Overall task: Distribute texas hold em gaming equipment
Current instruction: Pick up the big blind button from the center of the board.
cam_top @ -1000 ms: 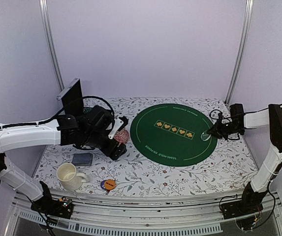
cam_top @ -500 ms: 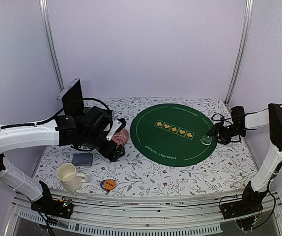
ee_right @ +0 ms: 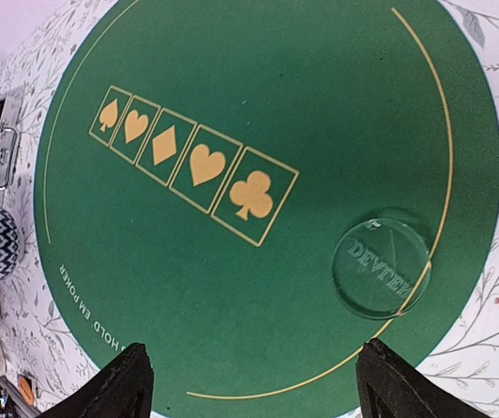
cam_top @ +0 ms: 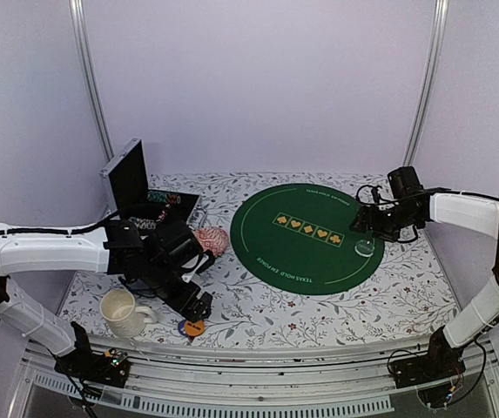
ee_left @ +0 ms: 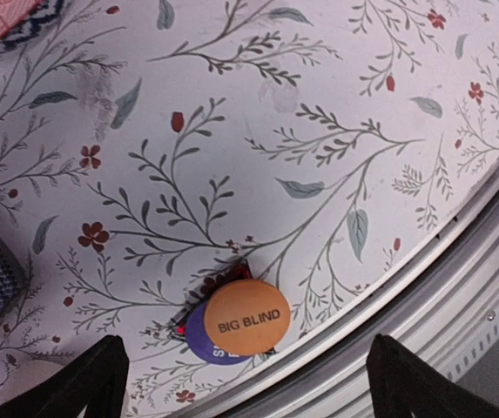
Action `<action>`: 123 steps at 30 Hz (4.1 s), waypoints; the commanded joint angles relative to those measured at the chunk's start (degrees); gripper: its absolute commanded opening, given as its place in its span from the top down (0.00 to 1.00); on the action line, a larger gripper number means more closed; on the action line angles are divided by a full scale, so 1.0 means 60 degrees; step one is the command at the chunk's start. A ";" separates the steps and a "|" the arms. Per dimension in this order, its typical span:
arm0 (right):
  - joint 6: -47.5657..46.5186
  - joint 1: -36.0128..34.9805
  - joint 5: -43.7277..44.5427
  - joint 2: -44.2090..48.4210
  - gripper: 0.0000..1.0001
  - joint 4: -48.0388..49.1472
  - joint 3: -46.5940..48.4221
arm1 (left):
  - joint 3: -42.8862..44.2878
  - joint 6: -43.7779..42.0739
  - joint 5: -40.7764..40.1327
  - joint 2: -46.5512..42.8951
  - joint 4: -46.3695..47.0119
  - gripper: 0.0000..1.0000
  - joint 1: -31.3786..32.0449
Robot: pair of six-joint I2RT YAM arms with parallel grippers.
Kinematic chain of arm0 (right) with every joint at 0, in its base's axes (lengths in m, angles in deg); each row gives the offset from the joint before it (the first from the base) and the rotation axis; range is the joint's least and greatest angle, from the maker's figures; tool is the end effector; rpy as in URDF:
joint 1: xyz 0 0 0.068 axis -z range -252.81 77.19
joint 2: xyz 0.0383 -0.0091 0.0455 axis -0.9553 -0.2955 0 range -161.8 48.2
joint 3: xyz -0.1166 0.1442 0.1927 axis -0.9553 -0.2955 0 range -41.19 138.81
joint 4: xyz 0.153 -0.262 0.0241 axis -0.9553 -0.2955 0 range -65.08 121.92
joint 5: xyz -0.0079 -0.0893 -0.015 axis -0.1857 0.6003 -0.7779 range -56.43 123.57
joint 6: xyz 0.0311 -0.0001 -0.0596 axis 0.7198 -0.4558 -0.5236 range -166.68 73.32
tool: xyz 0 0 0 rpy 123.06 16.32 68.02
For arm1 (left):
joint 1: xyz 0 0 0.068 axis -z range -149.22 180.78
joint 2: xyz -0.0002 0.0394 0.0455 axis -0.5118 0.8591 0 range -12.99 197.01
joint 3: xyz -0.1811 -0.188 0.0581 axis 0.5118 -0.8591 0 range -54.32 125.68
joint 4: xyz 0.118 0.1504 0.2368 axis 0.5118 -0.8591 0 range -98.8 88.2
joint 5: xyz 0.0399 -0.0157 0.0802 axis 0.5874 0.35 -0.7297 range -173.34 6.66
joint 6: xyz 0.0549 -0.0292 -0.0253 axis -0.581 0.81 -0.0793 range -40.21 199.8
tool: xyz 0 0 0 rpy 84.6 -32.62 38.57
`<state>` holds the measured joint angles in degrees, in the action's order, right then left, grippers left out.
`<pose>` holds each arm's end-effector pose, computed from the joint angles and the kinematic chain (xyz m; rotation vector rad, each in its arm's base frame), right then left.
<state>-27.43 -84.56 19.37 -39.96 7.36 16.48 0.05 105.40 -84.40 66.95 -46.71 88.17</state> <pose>0.3542 0.0871 0.1729 0.0674 2.5707 0.5246 0.1655 -0.2567 0.1766 0.7782 2.7503 -0.3063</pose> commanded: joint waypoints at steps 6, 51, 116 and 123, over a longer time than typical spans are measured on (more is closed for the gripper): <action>0.0507 -0.2124 0.0290 0.0369 0.19 -0.0784 0.0335 | -0.0874 0.1310 -0.0433 0.0273 -0.0472 0.02 0.0668; 0.7407 -0.8717 -0.5353 -0.7431 0.62 0.6011 0.4044 | -0.3074 0.1818 0.1470 -0.0834 0.1530 0.56 -0.0177; 0.7497 -0.7543 -0.3947 -0.3553 0.98 0.7060 0.0195 | -0.1446 0.0076 -0.0371 -0.0303 0.0986 0.09 -0.0290; 0.7109 -0.6979 -0.3380 -0.2156 0.98 0.6498 -0.1035 | -0.1177 -0.0142 -0.0074 0.0997 0.0922 0.03 -0.0336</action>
<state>17.64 -127.62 -4.15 -57.38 49.39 13.38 -8.30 106.12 -84.18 69.44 -39.08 86.84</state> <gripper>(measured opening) 0.042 0.970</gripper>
